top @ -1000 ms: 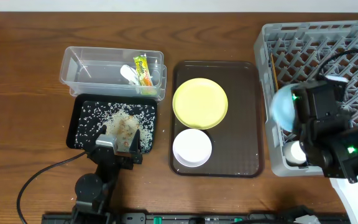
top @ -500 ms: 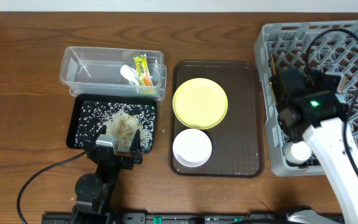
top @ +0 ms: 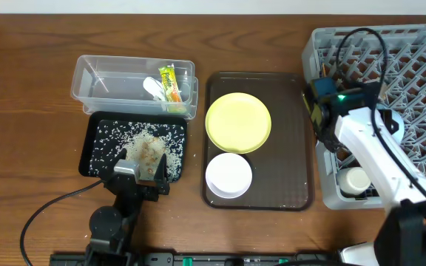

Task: Sort waste into correct bins and load items into the dishwasher rack
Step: 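Lift the light-blue bowl and set it upright in the dish rack, then move the right gripper back and grasp the white bowl's rim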

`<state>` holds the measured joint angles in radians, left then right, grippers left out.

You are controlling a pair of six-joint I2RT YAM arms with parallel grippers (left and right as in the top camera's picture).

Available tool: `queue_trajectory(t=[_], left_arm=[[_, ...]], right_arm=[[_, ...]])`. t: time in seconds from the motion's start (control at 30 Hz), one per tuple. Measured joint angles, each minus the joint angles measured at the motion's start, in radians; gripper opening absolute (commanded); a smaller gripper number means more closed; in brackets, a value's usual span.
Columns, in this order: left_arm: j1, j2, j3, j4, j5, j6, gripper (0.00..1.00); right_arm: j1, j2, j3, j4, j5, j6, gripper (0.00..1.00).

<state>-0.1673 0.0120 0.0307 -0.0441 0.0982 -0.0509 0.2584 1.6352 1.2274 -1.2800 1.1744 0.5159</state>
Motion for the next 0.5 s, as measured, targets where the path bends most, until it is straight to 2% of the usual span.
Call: queue_trajectory(t=[0.37,0.5], left_arm=[[0.000,0.000,0.000,0.000,0.000,0.000,0.98],[0.000,0.000,0.000,0.000,0.000,0.000,0.98]], right_arm=[[0.002,0.043,0.000,0.154,0.024,-0.182,0.01],[0.031,0.043,0.000,0.161,-0.005,-0.218,0.01]])
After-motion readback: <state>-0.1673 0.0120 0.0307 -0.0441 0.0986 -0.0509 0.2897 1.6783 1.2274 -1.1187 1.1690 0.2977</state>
